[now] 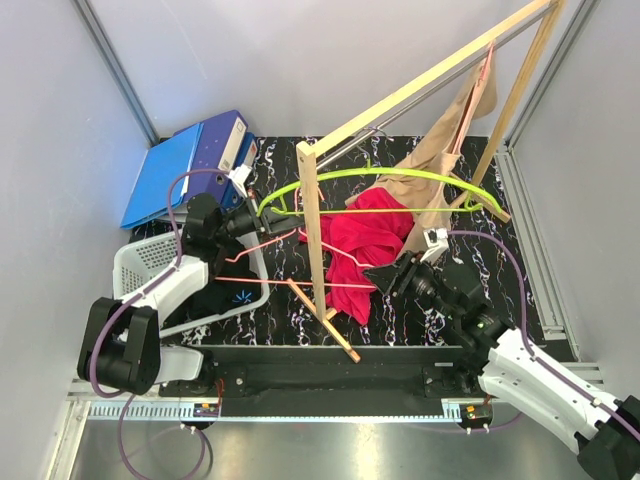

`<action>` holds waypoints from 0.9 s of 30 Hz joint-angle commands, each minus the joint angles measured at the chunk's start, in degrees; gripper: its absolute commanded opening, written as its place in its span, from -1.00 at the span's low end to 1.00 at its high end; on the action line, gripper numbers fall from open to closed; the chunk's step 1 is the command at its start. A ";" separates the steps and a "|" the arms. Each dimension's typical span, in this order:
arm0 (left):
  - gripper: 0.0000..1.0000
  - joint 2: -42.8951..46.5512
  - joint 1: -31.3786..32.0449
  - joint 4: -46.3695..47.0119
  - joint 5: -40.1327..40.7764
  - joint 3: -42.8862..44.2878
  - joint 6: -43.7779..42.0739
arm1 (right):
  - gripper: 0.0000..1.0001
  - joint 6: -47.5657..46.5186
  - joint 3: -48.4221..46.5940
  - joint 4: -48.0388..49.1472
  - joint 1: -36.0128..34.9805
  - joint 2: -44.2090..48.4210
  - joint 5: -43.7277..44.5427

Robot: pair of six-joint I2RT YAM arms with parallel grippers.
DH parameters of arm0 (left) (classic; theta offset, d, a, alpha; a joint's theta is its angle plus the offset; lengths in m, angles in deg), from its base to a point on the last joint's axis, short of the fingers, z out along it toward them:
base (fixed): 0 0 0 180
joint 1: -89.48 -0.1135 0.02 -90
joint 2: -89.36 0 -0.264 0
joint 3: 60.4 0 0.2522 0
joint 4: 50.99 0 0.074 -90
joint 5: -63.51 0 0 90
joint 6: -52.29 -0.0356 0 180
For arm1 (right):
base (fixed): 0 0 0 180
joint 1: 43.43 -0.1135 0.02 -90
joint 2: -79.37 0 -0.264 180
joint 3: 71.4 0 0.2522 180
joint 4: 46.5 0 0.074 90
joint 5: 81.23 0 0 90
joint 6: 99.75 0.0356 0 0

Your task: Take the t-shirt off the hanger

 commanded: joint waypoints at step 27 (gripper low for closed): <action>0.15 2.86 4.96 -27.91 6.96 15.13 -18.58 | -1.00 -5.29 0.85 -5.05 0.25 17.60 1.88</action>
